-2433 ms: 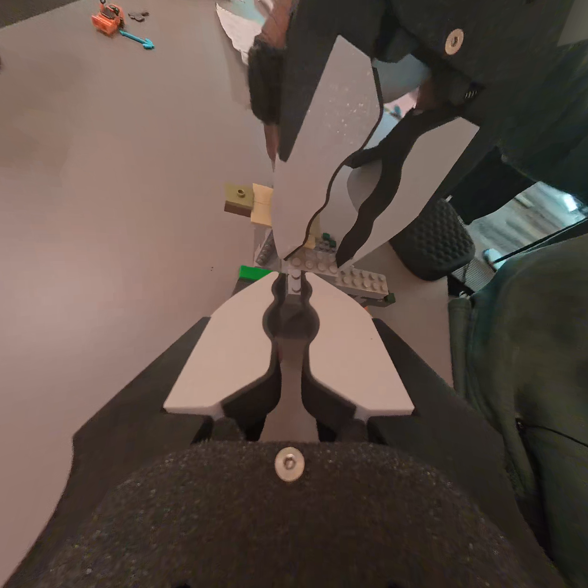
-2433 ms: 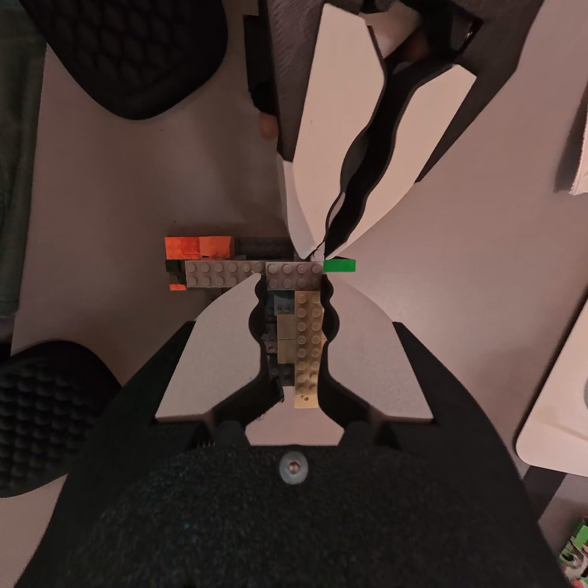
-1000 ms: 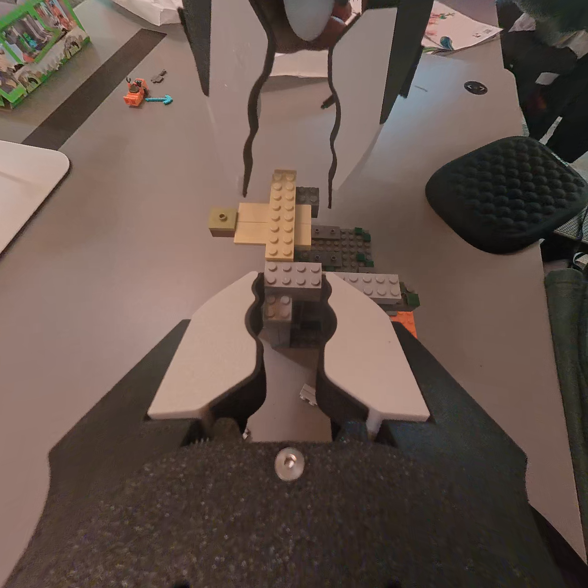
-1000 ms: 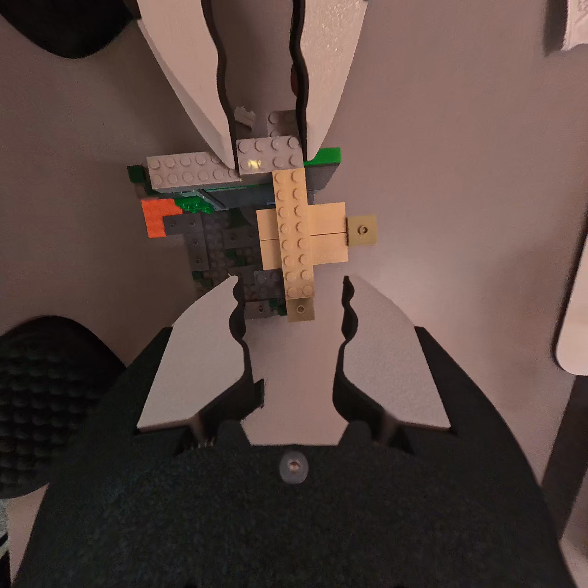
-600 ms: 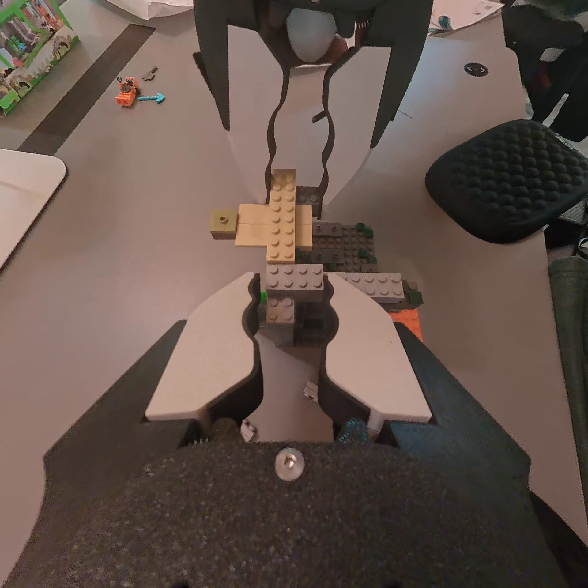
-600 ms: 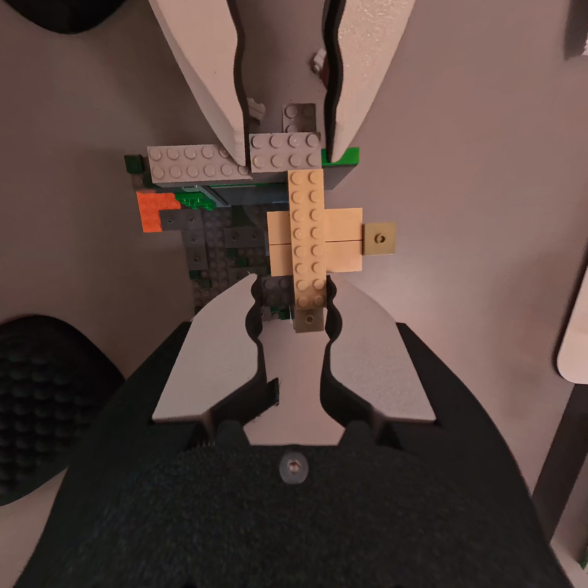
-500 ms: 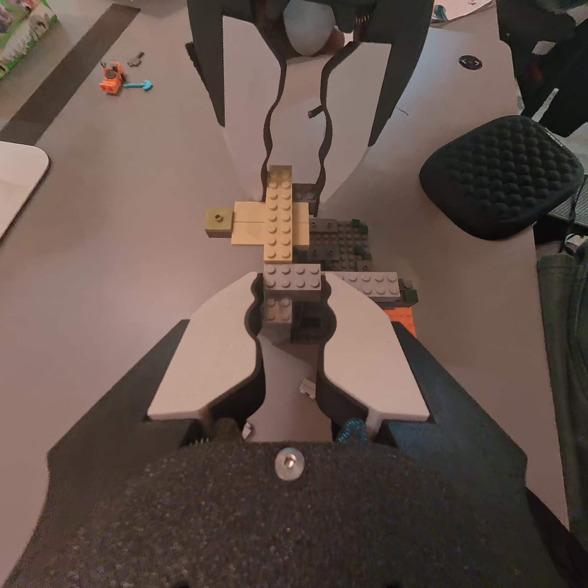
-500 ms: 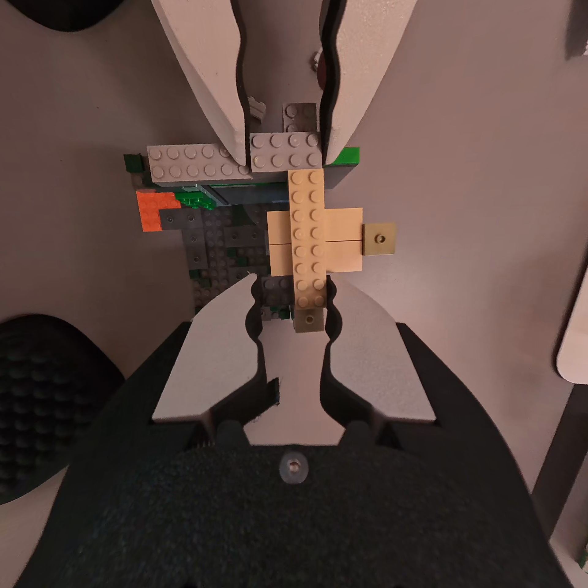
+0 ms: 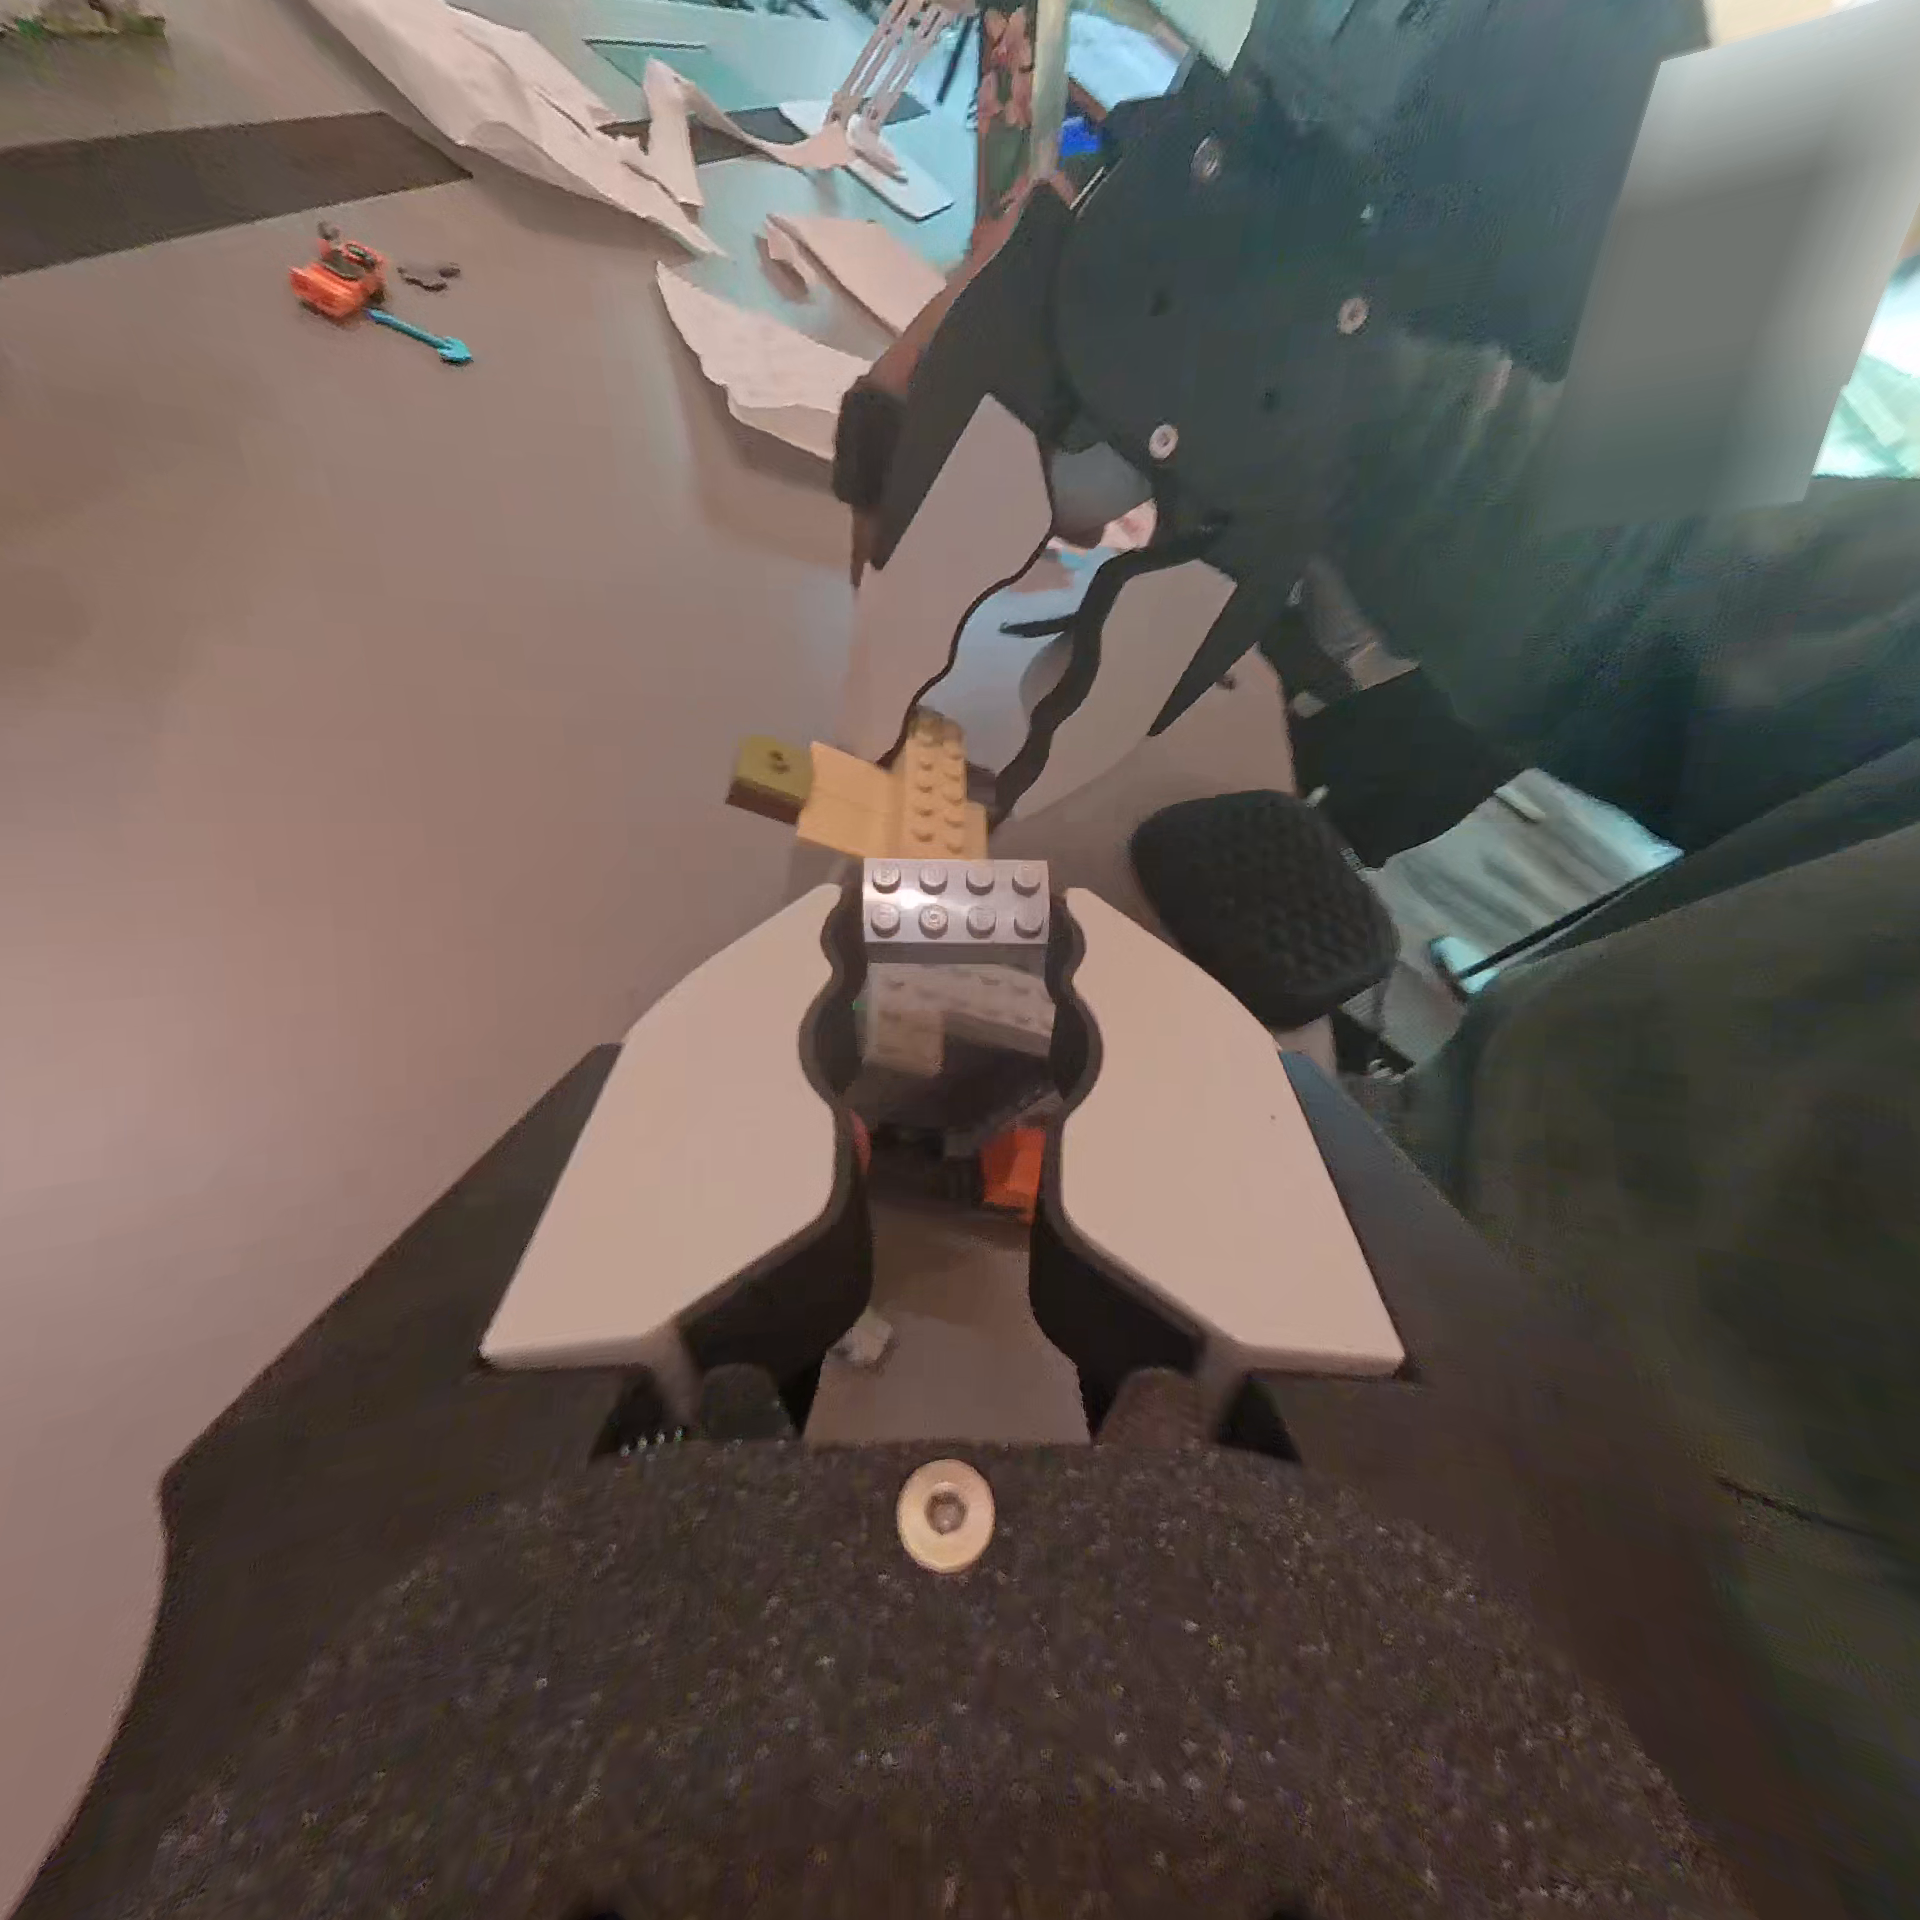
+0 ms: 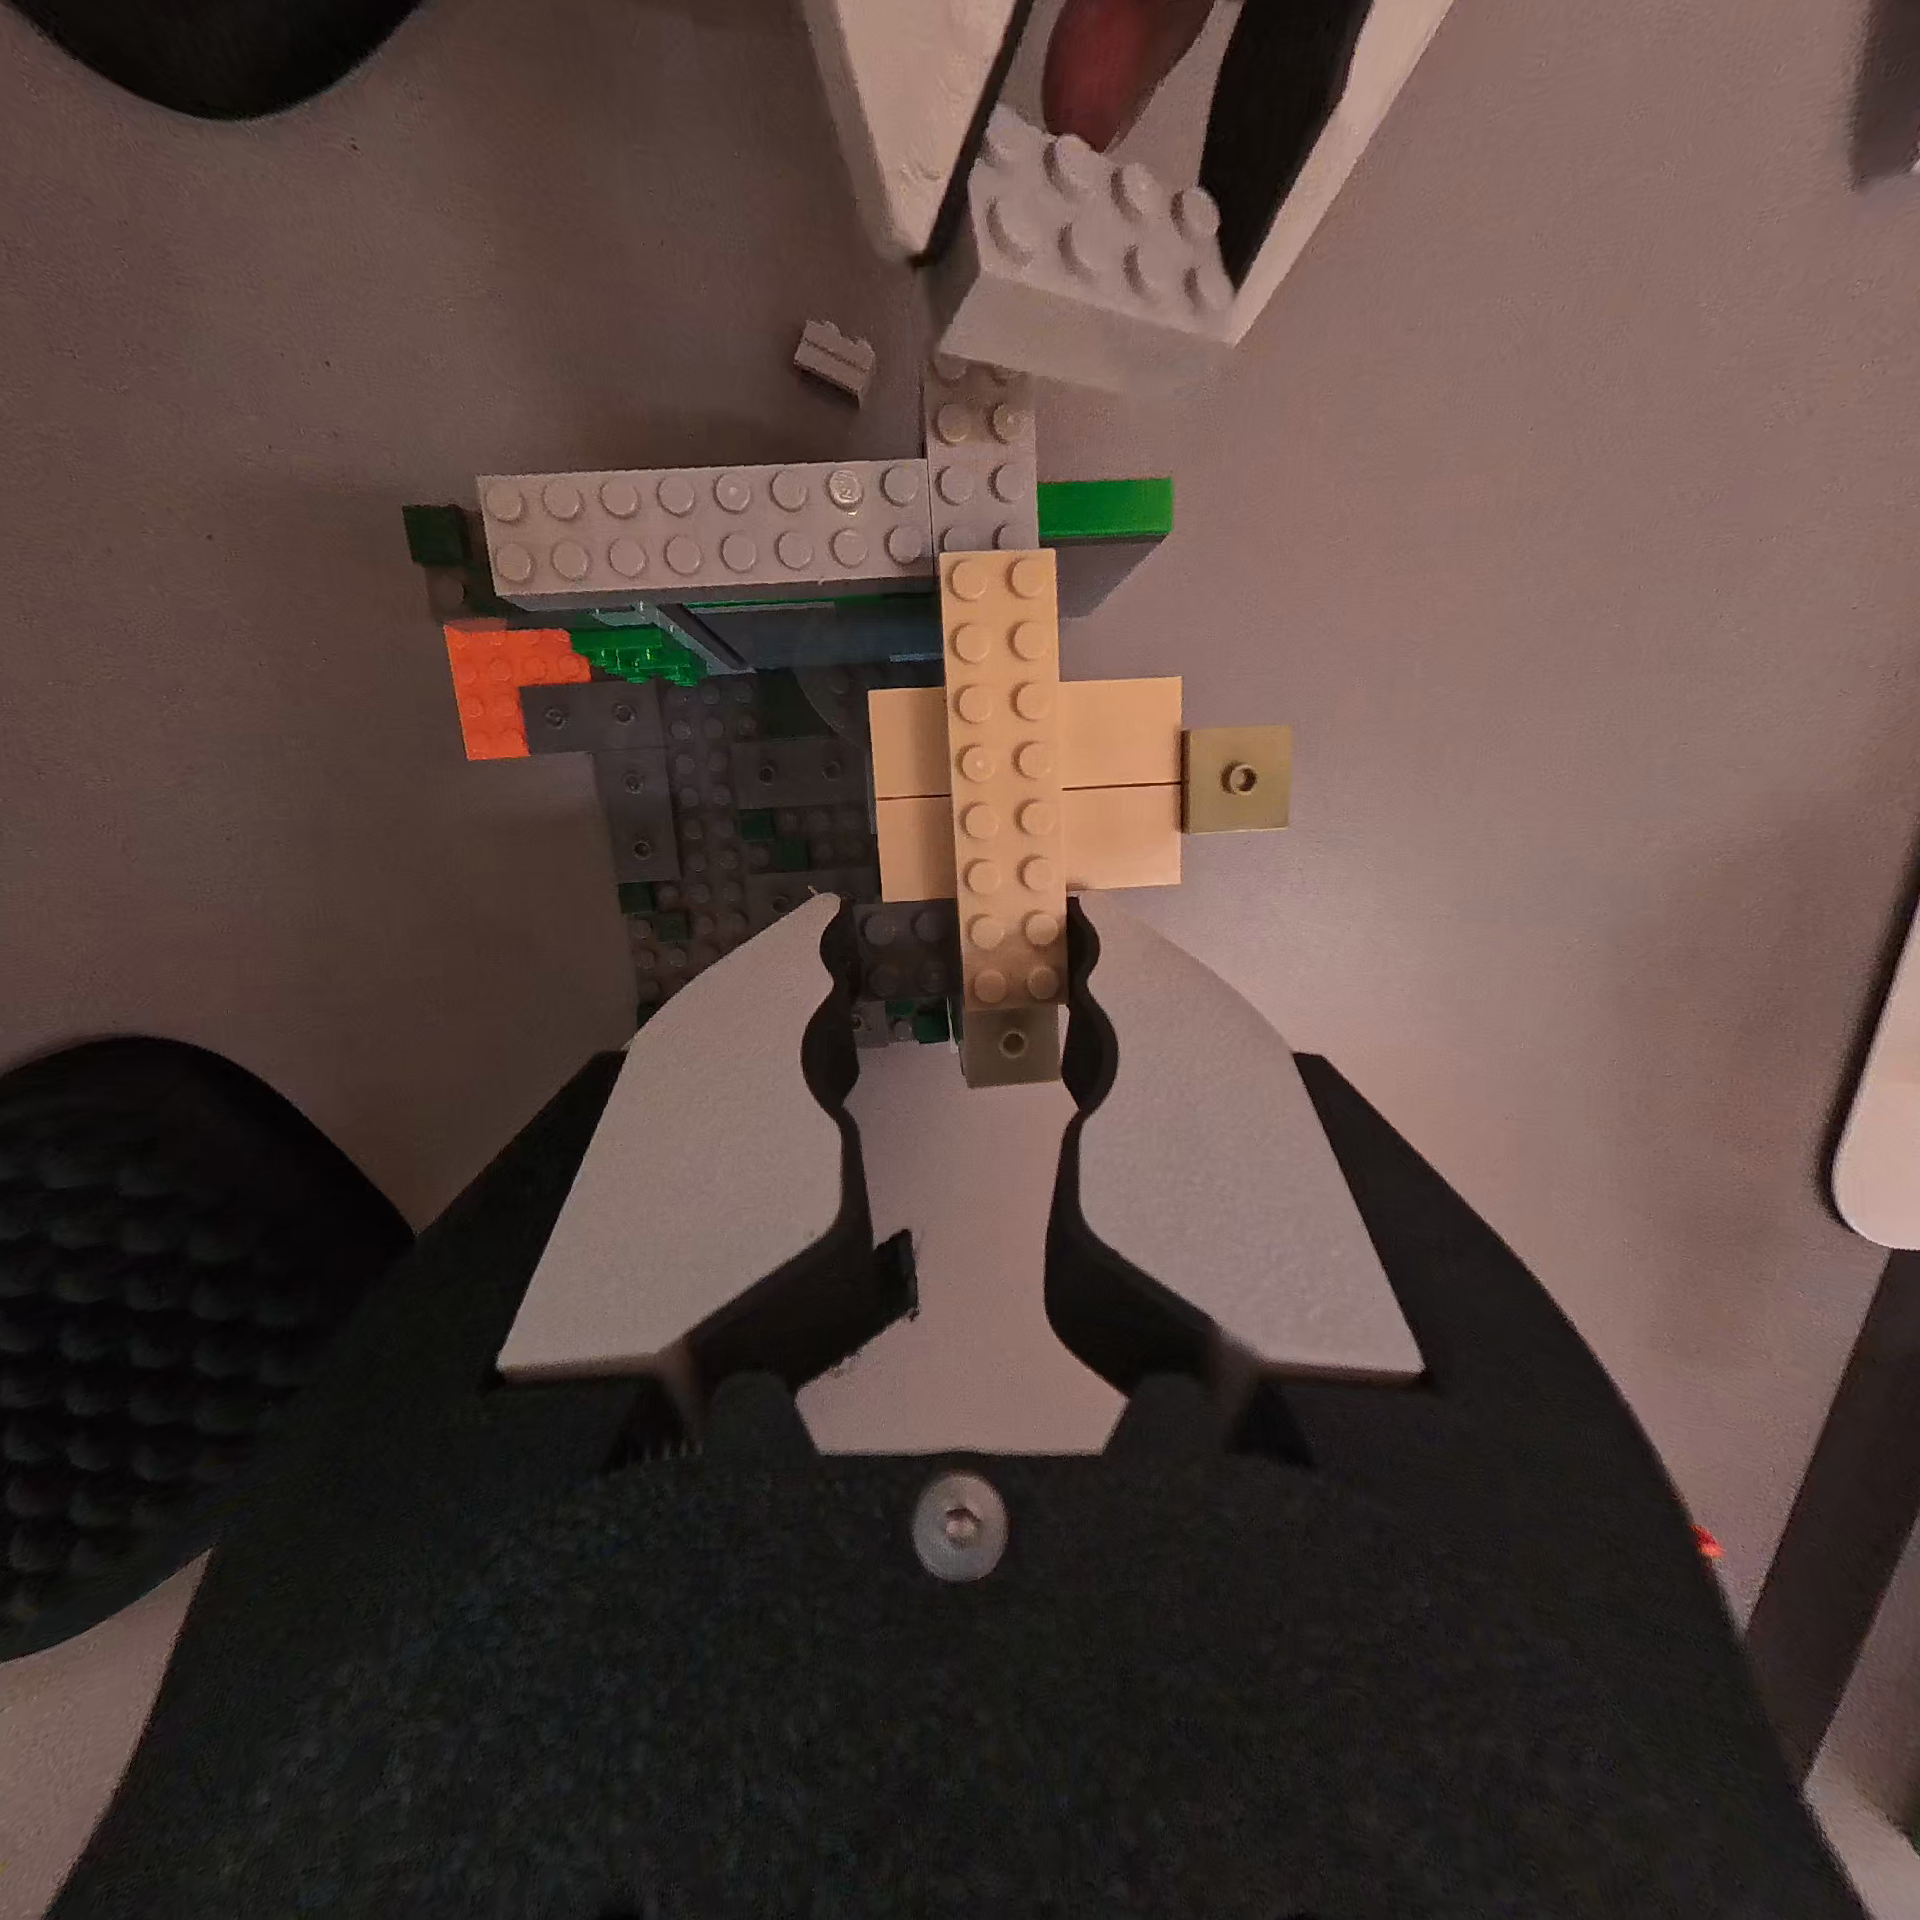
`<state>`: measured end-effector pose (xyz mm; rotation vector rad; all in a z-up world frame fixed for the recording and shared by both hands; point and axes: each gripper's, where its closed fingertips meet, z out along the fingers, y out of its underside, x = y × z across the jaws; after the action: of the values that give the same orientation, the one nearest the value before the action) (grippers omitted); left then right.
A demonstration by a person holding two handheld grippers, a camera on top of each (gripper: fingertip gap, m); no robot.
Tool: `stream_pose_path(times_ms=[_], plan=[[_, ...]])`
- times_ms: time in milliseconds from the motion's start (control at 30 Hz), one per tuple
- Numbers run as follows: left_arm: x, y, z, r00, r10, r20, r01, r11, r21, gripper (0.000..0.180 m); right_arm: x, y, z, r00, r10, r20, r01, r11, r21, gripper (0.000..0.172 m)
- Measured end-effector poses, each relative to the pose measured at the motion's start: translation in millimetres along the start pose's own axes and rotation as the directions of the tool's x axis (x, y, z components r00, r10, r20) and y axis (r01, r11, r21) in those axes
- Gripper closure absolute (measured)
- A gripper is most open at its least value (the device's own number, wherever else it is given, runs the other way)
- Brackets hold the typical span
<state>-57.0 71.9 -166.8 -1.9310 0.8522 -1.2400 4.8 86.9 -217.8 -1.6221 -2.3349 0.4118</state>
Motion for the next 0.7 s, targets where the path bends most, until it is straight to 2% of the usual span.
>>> stream_pose_path(times_ms=[133, 267, 367, 500, 700], plan=[[-18, 15, -14, 0.986, 0.090, 0.139, -0.082, 0.995, -0.064, 0.147, 0, 0, 0, 1.000, 0.007, -0.007, -0.007, 1.000, -0.001, 0.135], [-30, 37, -29, 0.971, 0.112, 0.212, -0.086, 0.988, -0.126, 0.147, 0, 0, 0, 1.000, 0.010, -0.008, -0.010, 1.000, -0.001, 0.135], [-31, 48, -32, 0.962, 0.133, 0.240, -0.096, 0.982, -0.161, 0.131, 0, 0, 0, 1.000, 0.008, -0.007, -0.008, 1.000, -0.002, 0.135], [-19, 40, -23, 0.959, 0.174, 0.224, -0.140, 0.977, -0.158, 0.127, 0, -1, 0, 1.000, 0.014, -0.009, -0.014, 1.000, 0.004, 0.135], [3, 14, 14, 0.947, 0.252, 0.199, -0.220, 0.960, -0.171, 0.139, 0, -1, 0, 1.000, 0.017, -0.012, -0.017, 1.000, 0.007, 0.135]])
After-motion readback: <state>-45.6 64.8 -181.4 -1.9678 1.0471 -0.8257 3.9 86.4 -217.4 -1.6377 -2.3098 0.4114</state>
